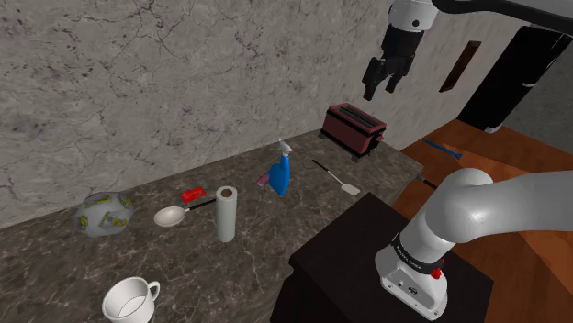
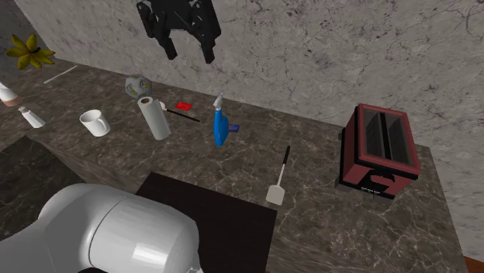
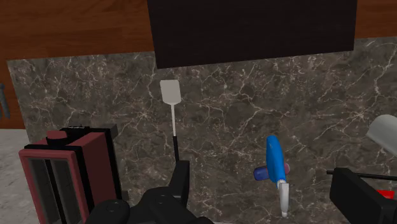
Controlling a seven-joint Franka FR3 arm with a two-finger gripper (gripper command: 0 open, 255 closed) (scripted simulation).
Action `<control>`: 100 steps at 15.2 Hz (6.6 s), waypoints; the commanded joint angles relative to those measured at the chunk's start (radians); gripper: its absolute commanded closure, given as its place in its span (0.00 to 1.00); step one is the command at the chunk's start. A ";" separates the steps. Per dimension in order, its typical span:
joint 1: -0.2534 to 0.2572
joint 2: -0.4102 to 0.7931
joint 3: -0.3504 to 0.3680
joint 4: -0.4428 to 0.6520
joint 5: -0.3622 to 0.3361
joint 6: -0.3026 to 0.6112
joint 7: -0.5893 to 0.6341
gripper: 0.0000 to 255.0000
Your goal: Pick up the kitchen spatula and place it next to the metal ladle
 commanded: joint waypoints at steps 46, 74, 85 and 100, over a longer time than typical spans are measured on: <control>-0.207 1.211 -0.320 -0.165 0.527 1.371 -0.953 0.00; -0.191 1.192 -0.338 -0.166 0.510 1.353 -0.937 1.00; -0.107 1.032 -0.452 -0.197 0.357 1.231 -0.819 1.00; 0.086 0.775 -0.403 -0.463 0.094 1.276 -0.353 1.00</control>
